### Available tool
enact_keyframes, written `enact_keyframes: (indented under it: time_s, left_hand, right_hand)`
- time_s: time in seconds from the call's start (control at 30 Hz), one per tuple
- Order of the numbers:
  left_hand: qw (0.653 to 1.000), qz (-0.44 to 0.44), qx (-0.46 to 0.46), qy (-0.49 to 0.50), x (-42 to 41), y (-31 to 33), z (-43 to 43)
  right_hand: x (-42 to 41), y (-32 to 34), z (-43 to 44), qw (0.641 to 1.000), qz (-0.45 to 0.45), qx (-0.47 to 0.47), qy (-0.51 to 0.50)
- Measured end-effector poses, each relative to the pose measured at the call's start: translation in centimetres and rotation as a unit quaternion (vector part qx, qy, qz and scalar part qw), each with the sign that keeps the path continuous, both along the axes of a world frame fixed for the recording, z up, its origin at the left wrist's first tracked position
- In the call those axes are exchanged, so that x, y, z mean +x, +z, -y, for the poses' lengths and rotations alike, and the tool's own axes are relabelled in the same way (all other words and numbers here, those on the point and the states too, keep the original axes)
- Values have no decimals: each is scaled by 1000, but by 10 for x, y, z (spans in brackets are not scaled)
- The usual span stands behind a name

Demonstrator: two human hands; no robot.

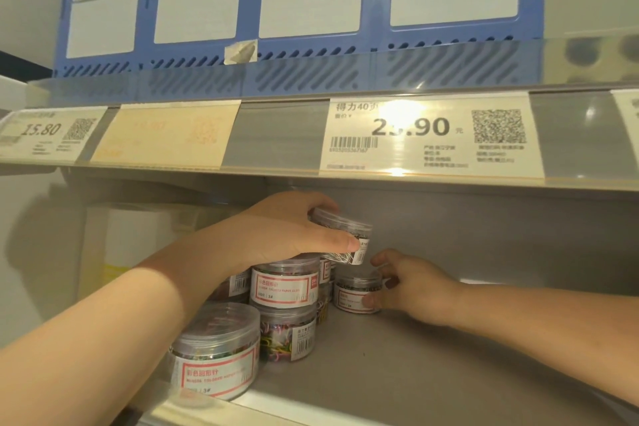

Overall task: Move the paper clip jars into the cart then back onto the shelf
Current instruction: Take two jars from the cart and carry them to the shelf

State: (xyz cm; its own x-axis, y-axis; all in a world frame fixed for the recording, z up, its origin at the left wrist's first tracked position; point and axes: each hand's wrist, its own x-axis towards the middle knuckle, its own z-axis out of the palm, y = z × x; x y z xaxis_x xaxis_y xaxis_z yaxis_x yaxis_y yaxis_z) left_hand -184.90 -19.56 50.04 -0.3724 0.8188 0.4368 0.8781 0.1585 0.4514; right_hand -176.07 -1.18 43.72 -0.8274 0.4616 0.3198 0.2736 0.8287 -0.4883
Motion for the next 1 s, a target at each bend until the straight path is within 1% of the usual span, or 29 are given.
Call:
enact_keyframes:
  time_s: [0.13,0.2,0.27,0.33,0.4,0.53,0.63,0.87,1.0]
  left_hand:
    - [1000,-6,5,0,0,0,0]
    - [1000,-7,6,-2,-1,-1,0]
    - [1000,-9,4,-3,-1,-1,0]
    - [1000,-15,3,-3,-2,-1,0]
    - [1000,-13,4,-7,-1,-1,0]
    - [999,-24,-15,-34,0,0,1]
    - [997,-47,-41,-44,1,1,1]
    - [996,-60,-39,-51,1,-1,4]
    - [998,-16,2,-54,-4,-6,2]
  right_hand:
    - [4,5,4,999,41,22,6]
    - [10,9,8,997,60,53,3]
    - [17,16,11,995,57,85,5]
    - [25,25,14,994,47,96,28]
    - [32,32,19,995,23,70,72]
    - [40,38,40,987,-49,-55,144]
    - [38,40,47,977,-78,-108,168]
    - [30,42,37,981,-108,-104,121]
    - [27,46,25,991,-95,-68,63]
